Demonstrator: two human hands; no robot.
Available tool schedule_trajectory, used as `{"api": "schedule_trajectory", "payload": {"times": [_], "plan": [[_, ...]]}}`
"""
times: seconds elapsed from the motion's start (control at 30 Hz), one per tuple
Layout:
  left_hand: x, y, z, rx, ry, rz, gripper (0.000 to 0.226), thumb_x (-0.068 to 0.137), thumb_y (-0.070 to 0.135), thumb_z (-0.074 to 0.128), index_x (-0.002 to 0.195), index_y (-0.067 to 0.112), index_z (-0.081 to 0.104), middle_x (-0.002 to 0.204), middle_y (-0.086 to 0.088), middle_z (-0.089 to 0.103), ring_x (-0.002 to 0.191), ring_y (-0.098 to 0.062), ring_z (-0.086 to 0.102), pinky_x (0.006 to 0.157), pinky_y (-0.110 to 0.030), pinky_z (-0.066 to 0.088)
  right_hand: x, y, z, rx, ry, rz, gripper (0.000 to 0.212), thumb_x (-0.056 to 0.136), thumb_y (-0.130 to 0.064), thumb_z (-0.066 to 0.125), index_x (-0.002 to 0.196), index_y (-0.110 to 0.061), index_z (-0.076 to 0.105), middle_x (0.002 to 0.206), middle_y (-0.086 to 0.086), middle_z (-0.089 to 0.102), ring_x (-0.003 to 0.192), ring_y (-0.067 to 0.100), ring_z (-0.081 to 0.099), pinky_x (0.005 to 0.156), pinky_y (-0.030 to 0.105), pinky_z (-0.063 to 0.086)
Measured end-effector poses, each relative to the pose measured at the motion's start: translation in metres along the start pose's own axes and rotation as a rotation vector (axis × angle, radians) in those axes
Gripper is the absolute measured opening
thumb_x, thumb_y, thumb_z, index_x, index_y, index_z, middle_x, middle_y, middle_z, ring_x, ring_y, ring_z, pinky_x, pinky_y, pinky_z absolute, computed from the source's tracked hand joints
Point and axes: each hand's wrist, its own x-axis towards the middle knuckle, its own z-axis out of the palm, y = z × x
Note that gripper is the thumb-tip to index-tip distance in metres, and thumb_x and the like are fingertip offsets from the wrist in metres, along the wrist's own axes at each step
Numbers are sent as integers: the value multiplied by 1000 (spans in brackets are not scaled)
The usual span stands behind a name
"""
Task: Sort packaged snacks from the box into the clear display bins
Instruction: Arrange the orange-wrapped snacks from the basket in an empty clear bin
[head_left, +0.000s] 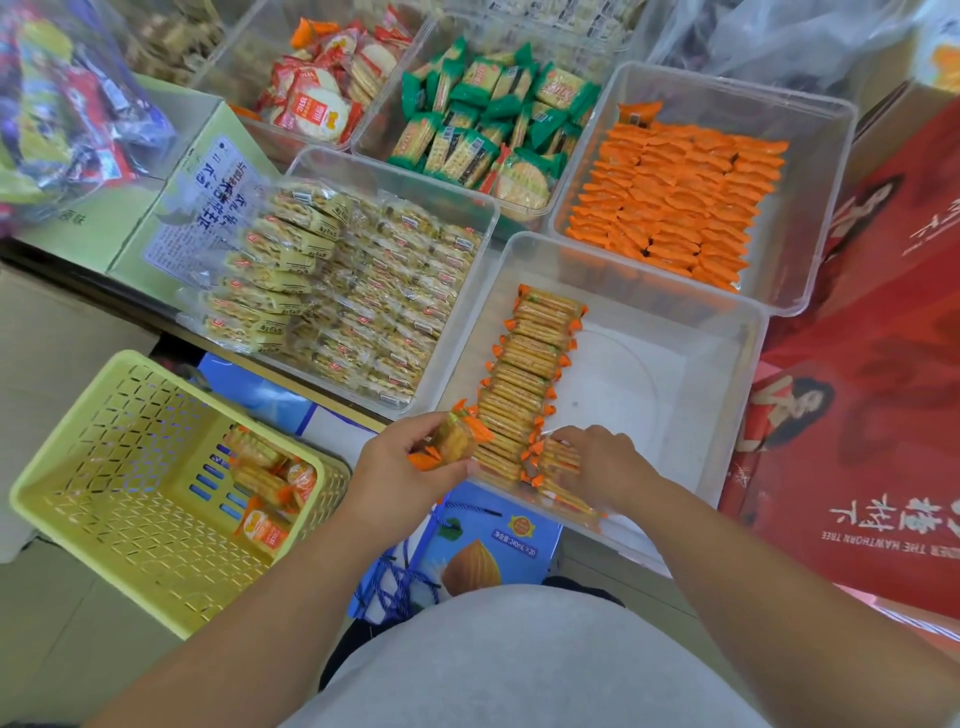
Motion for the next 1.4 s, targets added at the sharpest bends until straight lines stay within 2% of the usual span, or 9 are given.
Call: {"api": "schedule_trajectory", "payload": {"times": [0.13,0.33,0.6,0.73,0.9,1.0,1.13,1.27,1.4], "plan": [[-1,0,1,-28,2,-5,44,80,24,89,121,26,74,106,5,74,95,-11,70,89,-29,58,2,-12,0,89,-83,69,63,100,-47,52,156,-38,24,140,13,35,121,38,50,99,40,47],[-2,-3,3,-39,6,10,25,80,24,89,100,30,74,84,18,70,78,-1,64,74,-16,50,-4,-21,3,208,-20,38,68,97,-34,56,156,-24,23,144,13,40,124,37,49,102,41,45],[-4,11,-3,-164,1,-12,17,84,19,85,89,32,75,79,6,72,69,-10,66,67,-28,55,-7,-14,6,-16,-118,77,80,96,-74,32,160,-42,-3,170,-8,4,155,33,0,120,61,11],[-11,32,-11,-459,34,-167,30,67,39,88,94,30,79,95,-8,77,76,-22,71,71,-42,61,-15,-18,-7,69,10,74,77,95,-73,36,159,-38,14,165,-1,26,152,34,18,118,56,22],[-21,37,-17,-819,-111,-310,36,79,25,78,115,18,74,104,-18,75,83,-30,70,62,-37,58,-44,-45,-26,384,339,-116,57,98,-61,46,145,-29,50,144,-1,54,134,20,43,106,41,39],[-24,39,-11,-735,-191,-354,43,80,24,79,119,9,71,108,-26,69,95,-39,63,73,-42,55,-70,-76,-40,857,152,-308,55,85,-72,53,130,-40,60,123,-23,63,113,-7,57,100,34,50],[-25,47,-2,-698,-301,-314,36,92,22,63,126,10,69,123,-35,64,102,-41,58,81,-46,50,-84,-102,-40,1124,-5,-440,33,93,-47,64,123,-33,66,116,3,69,106,26,70,88,48,60],[-23,49,0,-750,-265,-370,46,94,8,36,126,4,68,126,-32,66,102,-41,63,98,-66,49,-86,-102,-40,1275,0,-387,20,102,-22,58,117,-31,70,112,11,69,99,28,71,84,53,61],[-19,51,0,-748,-148,-403,44,95,6,35,121,2,69,118,-31,70,93,-38,70,85,-58,59,-86,-96,-39,1337,-109,-383,26,103,-18,57,126,-28,66,118,5,71,103,33,72,85,51,61]]}}
